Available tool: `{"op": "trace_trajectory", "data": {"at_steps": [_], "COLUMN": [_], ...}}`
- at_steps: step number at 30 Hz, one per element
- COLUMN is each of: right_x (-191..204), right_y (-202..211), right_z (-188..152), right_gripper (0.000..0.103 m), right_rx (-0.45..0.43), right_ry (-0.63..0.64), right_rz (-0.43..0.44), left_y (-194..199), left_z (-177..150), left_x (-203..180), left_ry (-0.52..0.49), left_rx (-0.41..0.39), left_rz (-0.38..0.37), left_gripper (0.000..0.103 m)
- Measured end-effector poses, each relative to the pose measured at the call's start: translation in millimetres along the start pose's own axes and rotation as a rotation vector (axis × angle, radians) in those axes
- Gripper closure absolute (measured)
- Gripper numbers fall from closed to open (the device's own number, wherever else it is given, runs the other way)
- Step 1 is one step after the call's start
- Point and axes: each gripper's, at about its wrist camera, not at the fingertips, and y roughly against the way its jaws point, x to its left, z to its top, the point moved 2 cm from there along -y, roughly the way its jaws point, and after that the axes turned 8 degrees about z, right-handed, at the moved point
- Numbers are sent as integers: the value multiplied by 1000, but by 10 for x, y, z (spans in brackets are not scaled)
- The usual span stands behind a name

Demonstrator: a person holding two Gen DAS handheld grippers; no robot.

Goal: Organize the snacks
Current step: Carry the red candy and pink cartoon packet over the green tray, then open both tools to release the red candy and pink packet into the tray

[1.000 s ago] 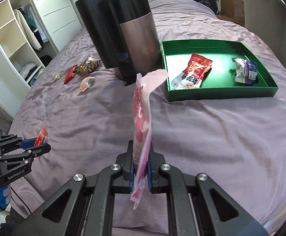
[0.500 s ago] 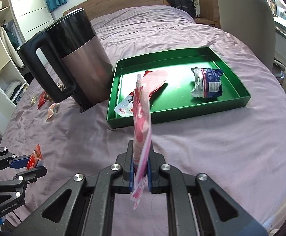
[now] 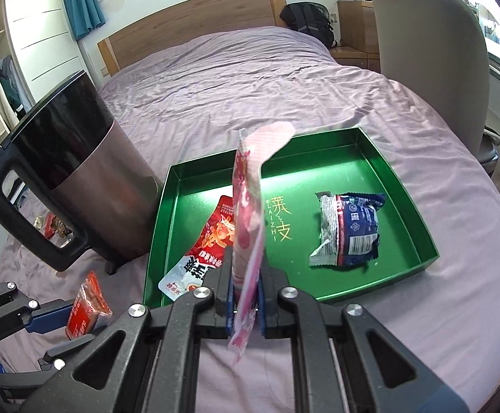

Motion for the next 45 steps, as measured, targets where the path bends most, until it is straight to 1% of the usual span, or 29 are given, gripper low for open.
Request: {"op": "trace_trajectory", "data": {"at_steps": [4, 9, 15, 22, 27, 31, 35, 40, 45], "right_x": [-65, -196, -388, -549, -630, -699, -805, -898, -913], "right_y": [-194, -462, -681, -810, -853, -875, -888, -895, -894], "right_z": [70, 25, -10, -8, 23, 84, 145, 164, 159], "right_gripper": [49, 49, 49, 49, 48, 47, 46, 44, 38], "right_rx": [9, 35, 51, 58, 47, 40, 35, 31, 26], "right_ry": [-11, -47, -92, -109, -117, -109, -121, -144, -150], "right_rz": [9, 22, 29, 6, -7, -34, -56, -51, -44], "left_y": [-197, -457, -729, -973, -1040, -1103, -1156, -1209, -1223], "left_z": [155, 283, 351, 351, 327, 331, 373, 448, 462], "left_x": [12, -29, -87, -55, -53, -54, -57, -48, -24], "left_ry": [20, 24, 38, 53, 57, 66, 66, 72, 88], "left_rx": [12, 34, 62, 93, 103, 110, 102, 105, 110], "left_rz": [16, 44, 65, 80, 81, 78, 94, 98, 88], "left_gripper": [84, 83, 84, 84, 84, 84, 83, 83, 83]}}
